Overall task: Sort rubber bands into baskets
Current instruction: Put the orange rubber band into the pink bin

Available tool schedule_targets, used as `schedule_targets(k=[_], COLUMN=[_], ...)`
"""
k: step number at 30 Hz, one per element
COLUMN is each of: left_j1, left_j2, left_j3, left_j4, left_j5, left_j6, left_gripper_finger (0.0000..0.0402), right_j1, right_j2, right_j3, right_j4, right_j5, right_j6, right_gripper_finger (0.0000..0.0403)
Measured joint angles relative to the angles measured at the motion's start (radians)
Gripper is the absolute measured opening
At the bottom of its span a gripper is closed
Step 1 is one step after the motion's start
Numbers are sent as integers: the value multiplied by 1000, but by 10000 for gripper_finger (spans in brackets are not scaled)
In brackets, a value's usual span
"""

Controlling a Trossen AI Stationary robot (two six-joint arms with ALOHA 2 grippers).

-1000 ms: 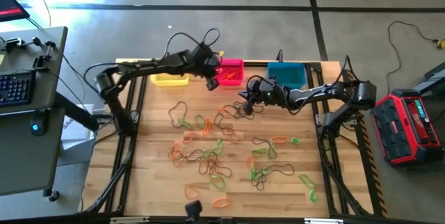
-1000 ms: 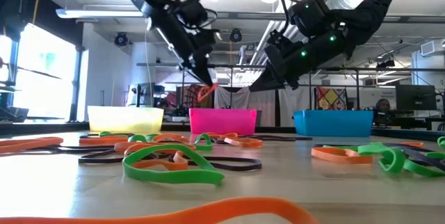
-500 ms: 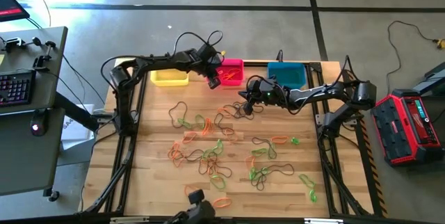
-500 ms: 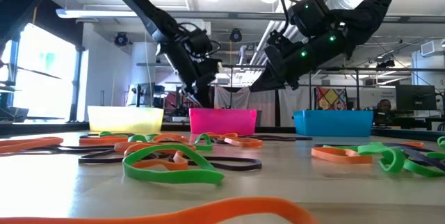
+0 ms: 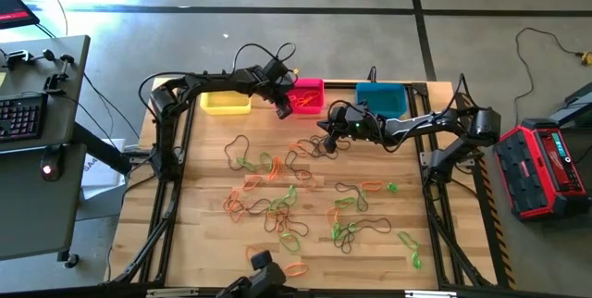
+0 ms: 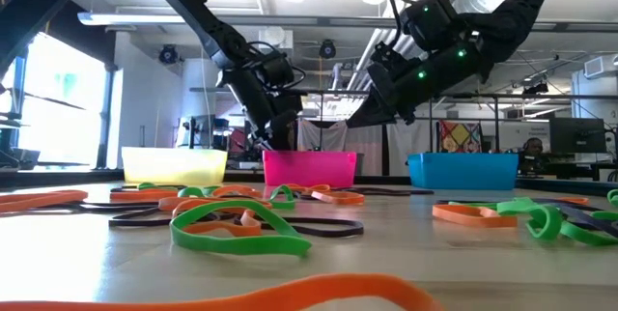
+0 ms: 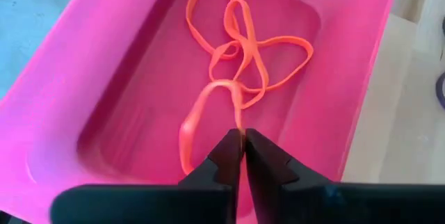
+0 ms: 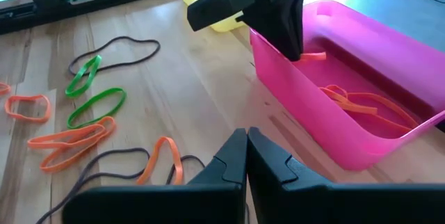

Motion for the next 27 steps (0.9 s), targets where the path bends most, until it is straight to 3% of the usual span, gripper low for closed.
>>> schedule_targets(k=[9, 17, 27], left_j1=[-14, -27, -43], left_j2=[-28, -76, -300], left_j3=[0, -5, -301], left_j4=[-1, 38, 389], left_j5=[-85, -126, -127], left_j6=[18, 18, -25], left_gripper_finger=[84, 78, 49], right_j1=[-2, -7, 32], right_j2=[0, 0, 0], right_j3=[1, 3, 3], right_j4=[3, -4, -5], right_j5=[0, -7, -27], right_j6=[-17, 19, 22], right_gripper_finger=[0, 0, 1])
